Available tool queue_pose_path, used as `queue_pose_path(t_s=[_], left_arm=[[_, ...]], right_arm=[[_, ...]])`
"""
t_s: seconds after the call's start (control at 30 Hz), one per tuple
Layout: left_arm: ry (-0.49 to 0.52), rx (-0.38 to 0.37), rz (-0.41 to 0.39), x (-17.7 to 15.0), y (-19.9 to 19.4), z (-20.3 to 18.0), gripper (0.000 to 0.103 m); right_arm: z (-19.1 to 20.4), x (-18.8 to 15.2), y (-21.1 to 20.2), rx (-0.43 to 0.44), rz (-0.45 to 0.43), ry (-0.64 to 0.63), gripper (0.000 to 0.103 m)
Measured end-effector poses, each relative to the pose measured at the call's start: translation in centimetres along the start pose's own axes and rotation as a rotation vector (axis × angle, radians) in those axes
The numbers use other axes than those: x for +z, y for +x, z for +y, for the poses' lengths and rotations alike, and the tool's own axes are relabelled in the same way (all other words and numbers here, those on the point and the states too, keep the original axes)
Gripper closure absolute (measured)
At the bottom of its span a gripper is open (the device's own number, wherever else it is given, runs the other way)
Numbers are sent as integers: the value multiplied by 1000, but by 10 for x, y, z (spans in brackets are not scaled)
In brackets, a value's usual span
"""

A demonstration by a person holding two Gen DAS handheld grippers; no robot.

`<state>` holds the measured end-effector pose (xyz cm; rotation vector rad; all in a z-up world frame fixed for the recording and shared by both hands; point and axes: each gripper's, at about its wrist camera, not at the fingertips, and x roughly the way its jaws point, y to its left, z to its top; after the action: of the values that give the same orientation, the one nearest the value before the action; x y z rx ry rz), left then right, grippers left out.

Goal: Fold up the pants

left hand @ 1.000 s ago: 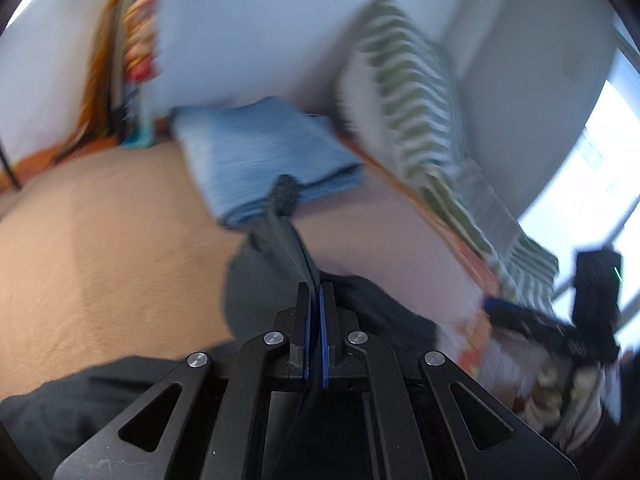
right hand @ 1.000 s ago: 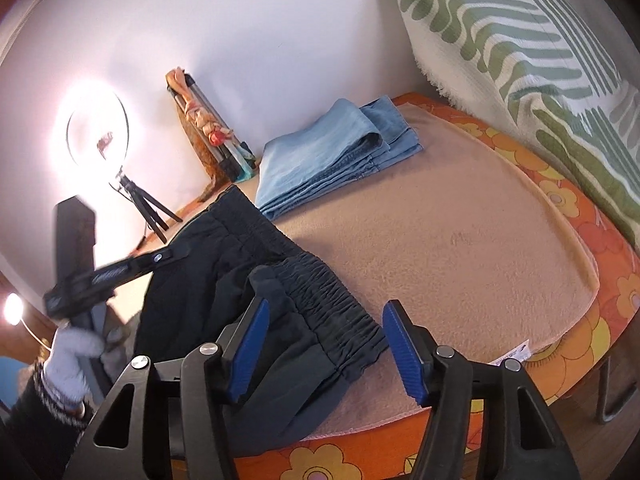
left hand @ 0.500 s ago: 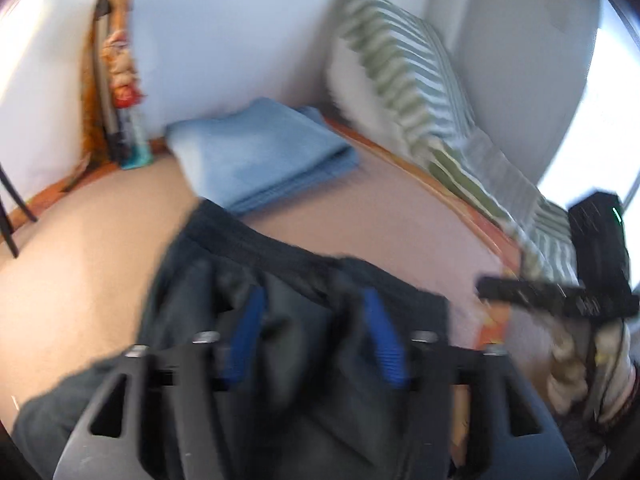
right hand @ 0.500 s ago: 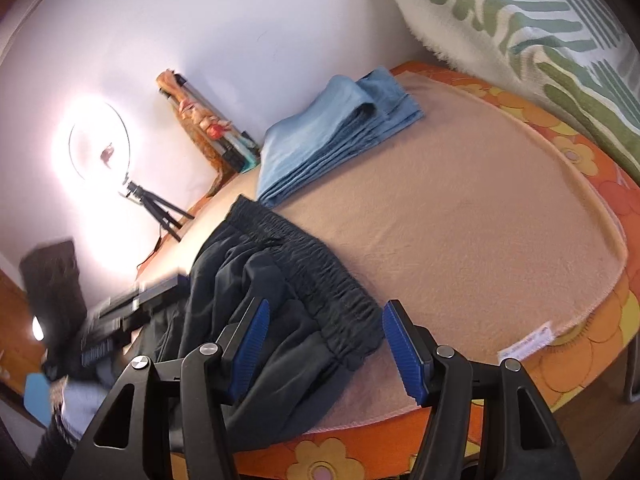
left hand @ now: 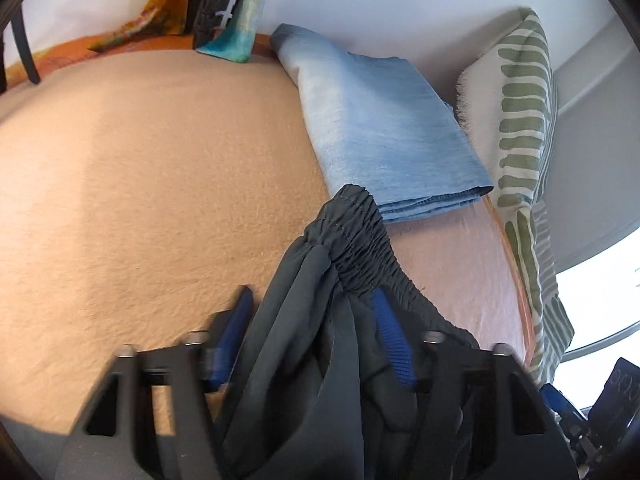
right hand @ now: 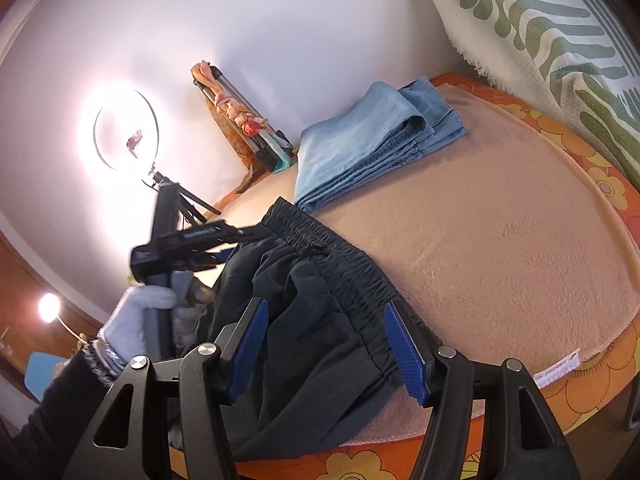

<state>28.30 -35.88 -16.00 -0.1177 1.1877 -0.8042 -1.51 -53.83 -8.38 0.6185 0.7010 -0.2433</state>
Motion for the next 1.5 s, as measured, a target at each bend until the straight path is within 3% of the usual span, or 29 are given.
queue_pose_path(t_s=[0.03, 0.13, 0.33, 0.5, 0.6, 0.67, 0.8, 0.97, 1.03, 1.1, 1.17, 1.27, 1.4, 1.43, 1.47, 1.5], left_arm=[[-4, -24, 4, -1, 3, 0, 103], [37, -51, -26, -5, 0, -13, 100], [145, -160, -71, -19, -45, -49, 100], [323, -171, -44, -64, -61, -98, 100], [424, -147, -19, -93, -49, -122, 100], [478, -137, 12, -112, -35, -134, 100], [512, -119, 62, -132, -9, -144, 100], [463, -129, 32, -132, -7, -146, 100], [446, -144, 20, -132, -11, -150, 100], [461, -155, 10, -136, -14, -157, 100], [491, -150, 18, -143, -14, -165, 100], [533, -118, 71, -150, -19, -171, 90], [620, -50, -1, -163, -64, -159, 67], [640, -19, -18, -166, -74, -153, 66], [647, 7, -20, -168, -84, -143, 65], [642, 19, -14, -170, -92, -133, 65]], right_arm=[[-1, 1, 0, -3, -3, 4, 39], [-3, 3, -1, -13, -10, 14, 39], [-11, 3, -7, -13, -24, 42, 39], [-25, 3, -11, 86, -33, 134, 39], [-31, 2, -7, 169, -17, 173, 39], [-36, -1, -4, 174, -6, 199, 39], [-48, -6, 6, 190, 28, 262, 39], [-53, -7, 25, 131, 84, 287, 39], [-54, -8, 34, 179, 106, 319, 40], [-54, -8, 41, 203, 120, 328, 50], [-52, -9, 49, 182, 130, 327, 74], [-56, -7, 47, 149, 118, 335, 89], [-71, -5, 33, 145, 96, 349, 88], [-70, -7, 31, 126, 104, 336, 80], [-71, -10, 30, 96, 112, 331, 63], [-72, -13, 29, 74, 119, 334, 56]])
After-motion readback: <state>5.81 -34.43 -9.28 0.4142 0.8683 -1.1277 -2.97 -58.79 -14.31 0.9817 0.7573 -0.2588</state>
